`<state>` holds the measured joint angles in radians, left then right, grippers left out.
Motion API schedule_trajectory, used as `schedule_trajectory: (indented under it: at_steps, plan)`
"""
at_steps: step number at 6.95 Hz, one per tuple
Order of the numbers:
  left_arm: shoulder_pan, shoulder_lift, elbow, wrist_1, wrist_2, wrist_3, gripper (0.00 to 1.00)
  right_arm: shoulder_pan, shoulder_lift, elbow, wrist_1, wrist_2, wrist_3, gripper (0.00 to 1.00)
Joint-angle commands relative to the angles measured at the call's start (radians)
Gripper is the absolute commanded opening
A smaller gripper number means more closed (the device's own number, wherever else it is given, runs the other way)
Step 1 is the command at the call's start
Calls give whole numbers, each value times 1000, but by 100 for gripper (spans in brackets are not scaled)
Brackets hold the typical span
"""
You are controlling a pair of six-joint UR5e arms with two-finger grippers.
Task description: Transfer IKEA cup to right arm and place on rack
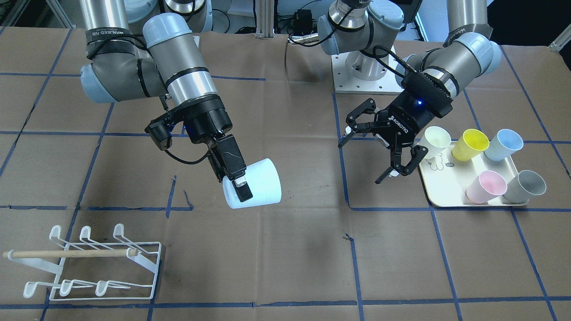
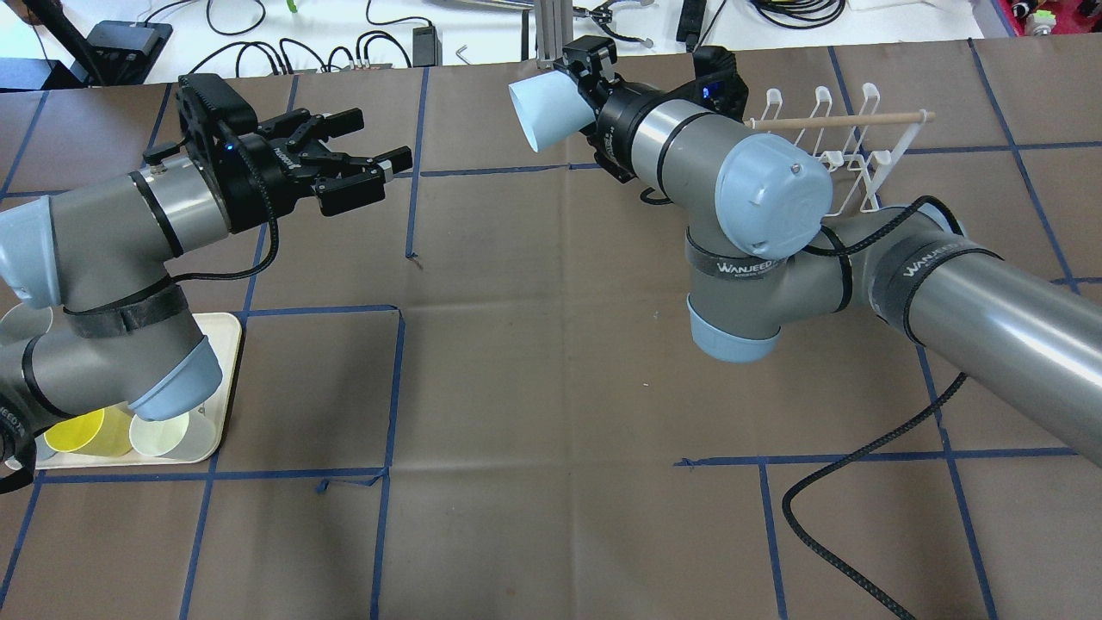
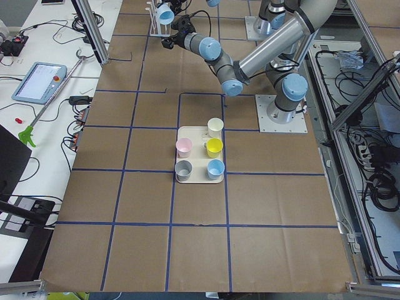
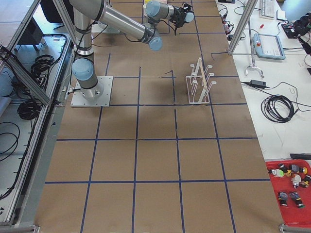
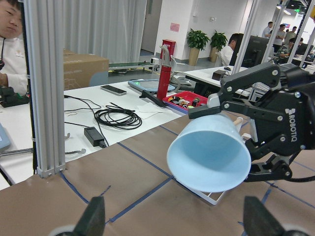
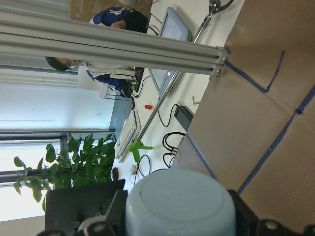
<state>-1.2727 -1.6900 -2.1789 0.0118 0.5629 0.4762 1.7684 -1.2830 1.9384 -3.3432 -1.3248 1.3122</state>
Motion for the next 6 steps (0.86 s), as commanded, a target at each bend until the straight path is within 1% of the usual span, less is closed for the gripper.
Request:
schedule_trajectory:
  at_steps: [1, 3, 4, 5, 6]
  plan:
    - [-2, -11, 66, -98, 229, -7, 99, -58, -1, -1, 1, -45, -305, 25]
    - [-29, -4, 233, -443, 470, -7, 99, -130, 1, -9, -18, -56, -590, 24]
    - [-75, -8, 323, -625, 609, -8, 99, -182, 8, -9, -36, -56, -775, 24]
    - [-149, -11, 435, -846, 802, -34, 99, -226, 8, -15, -39, -48, -891, 24]
    - [-205, -17, 533, -1035, 901, -132, 99, -243, 34, -24, -42, -48, -986, 24]
